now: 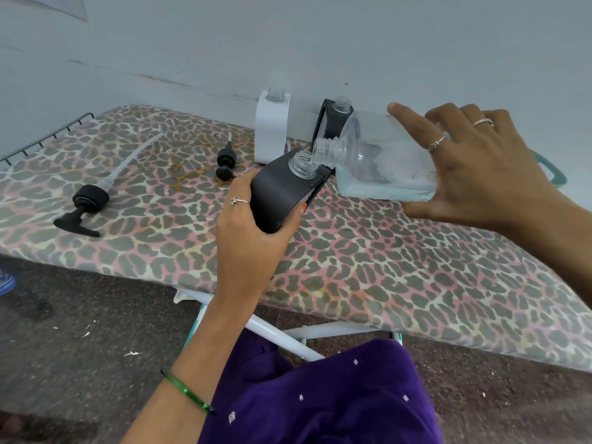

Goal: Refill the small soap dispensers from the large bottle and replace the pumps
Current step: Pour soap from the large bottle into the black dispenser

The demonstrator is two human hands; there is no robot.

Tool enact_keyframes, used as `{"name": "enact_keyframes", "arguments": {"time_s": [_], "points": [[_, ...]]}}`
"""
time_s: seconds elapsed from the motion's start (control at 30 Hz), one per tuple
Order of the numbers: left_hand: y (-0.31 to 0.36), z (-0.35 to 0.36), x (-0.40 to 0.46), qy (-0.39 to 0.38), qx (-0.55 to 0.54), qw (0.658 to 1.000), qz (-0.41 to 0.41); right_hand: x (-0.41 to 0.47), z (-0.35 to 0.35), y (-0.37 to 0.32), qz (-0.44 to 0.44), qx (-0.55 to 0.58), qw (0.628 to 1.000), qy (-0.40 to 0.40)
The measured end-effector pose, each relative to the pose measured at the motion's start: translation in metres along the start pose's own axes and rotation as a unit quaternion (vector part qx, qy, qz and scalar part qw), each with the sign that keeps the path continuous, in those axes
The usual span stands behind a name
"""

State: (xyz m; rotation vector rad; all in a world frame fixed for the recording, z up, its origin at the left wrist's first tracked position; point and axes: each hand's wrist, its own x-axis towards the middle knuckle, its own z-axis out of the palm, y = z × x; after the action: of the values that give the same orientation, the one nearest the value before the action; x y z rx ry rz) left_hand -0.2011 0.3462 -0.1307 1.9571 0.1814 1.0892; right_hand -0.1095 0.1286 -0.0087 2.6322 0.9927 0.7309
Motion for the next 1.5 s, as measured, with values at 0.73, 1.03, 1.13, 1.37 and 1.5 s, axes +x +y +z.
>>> {"name": "enact_keyframes", "arguments": {"time_s": [0.73,1.03,1.13,1.37,1.5], "points": [[0.002,-0.003,0.0,-0.025,-0.072,0.997,0.009,0.002,-0.001,0.001,0.007,-0.005,1.0,-0.007],[0.001,-0.003,0.001,-0.03,-0.071,0.997,0.017,0.003,-0.004,0.0,0.007,-0.013,1.0,-0.015],[-0.001,-0.003,0.002,-0.03,-0.064,0.997,0.023,0.004,-0.004,-0.001,0.01,-0.013,1.0,-0.02],[-0.001,-0.002,0.002,-0.025,-0.079,0.996,0.017,0.002,-0.007,-0.002,0.013,-0.016,1.0,-0.02],[0.0,-0.002,0.002,-0.029,-0.074,0.997,0.017,0.003,-0.009,-0.002,0.015,-0.017,0.999,-0.025]]}}
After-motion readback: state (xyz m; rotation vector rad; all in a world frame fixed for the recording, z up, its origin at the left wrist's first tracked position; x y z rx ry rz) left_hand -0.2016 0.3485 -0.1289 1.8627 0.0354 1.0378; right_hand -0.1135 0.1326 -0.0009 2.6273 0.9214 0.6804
